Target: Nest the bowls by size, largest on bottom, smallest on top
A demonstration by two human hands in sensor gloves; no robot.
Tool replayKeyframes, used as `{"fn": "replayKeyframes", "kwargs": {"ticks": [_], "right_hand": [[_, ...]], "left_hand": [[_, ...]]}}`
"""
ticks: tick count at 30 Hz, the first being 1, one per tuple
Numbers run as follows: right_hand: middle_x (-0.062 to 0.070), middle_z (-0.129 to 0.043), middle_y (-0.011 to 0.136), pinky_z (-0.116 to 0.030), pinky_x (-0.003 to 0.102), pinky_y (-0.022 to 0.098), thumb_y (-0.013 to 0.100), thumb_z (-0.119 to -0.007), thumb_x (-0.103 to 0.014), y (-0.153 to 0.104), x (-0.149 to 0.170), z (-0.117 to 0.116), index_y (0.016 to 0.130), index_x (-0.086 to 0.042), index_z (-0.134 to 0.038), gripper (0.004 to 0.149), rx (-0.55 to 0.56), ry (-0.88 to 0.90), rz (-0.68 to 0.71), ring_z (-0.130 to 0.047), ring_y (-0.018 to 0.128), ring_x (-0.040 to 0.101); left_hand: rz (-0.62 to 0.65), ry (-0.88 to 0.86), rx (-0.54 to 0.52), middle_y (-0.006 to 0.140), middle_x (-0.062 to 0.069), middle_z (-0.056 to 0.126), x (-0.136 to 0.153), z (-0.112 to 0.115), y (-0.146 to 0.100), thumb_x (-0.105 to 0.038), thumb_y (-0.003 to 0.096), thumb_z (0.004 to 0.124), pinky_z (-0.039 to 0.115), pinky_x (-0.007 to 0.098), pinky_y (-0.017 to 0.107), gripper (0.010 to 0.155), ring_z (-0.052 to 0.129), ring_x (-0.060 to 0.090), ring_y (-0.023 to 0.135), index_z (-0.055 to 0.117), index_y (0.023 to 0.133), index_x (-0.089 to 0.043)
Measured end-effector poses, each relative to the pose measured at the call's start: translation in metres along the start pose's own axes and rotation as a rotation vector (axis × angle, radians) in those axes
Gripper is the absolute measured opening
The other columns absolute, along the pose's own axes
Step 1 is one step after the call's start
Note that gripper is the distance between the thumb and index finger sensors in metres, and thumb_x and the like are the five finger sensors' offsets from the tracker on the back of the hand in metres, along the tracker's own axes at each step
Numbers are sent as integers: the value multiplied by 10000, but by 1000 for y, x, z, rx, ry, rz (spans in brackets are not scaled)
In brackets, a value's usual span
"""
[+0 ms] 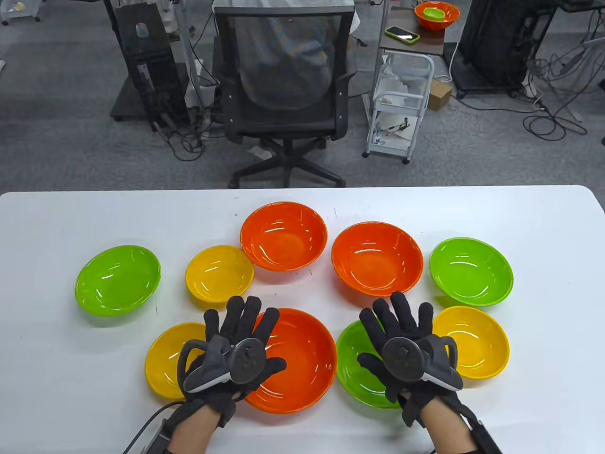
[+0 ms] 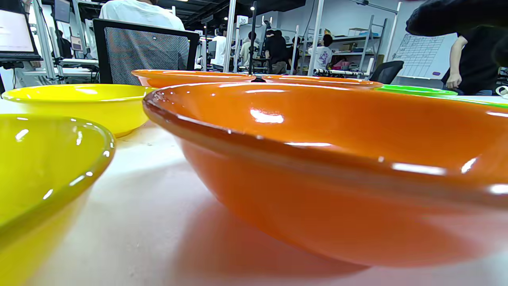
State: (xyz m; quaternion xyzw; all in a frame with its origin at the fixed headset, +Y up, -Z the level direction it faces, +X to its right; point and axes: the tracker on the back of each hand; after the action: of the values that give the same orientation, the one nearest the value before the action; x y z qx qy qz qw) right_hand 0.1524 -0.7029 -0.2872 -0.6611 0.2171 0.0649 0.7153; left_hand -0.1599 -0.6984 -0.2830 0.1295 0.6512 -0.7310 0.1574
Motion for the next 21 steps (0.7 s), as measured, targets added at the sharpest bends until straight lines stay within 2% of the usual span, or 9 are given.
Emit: {"fn": "replayKeyframes", "kwargs": {"ticks": [6,15,21], "right_hand": [[141,-291,1178,-38,745,630,471,-749,-493,-2,1,1,1111,-205,-384,791,5,6,-10,-40,1056,445],[163,-366,1163,-141,758,662,463,-765,-494,-2,1,2,1107,-191,-396,802,8,20,-9,-178,1061,490],[193,-491,1124,-282,771,674,455,-779,-510,-3,-7,-1,1097,-132,-450,814,-87,11,-23,-339,1043,526]], "left_hand": [[0,-10,2,1226,140,72,-1,0,-1,-709,455,540,178,770,716,898,97,480,1128,129,1153,-322],[-16,-47,21,1222,143,70,6,4,-4,-706,456,541,182,768,715,896,100,481,1125,135,1153,-318],[-41,-57,23,1220,145,71,9,5,-5,-702,457,541,186,766,718,892,103,480,1125,141,1153,-316]]}}
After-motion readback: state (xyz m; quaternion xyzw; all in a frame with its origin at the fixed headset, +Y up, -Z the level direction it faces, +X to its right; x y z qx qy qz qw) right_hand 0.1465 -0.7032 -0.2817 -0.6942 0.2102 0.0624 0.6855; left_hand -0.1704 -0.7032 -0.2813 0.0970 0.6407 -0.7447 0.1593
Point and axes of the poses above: the tracker on the back of each hand, its own x axis roughly to the little-finger side, its own y axis roughly from the wrist to the fingertips, z = x × y
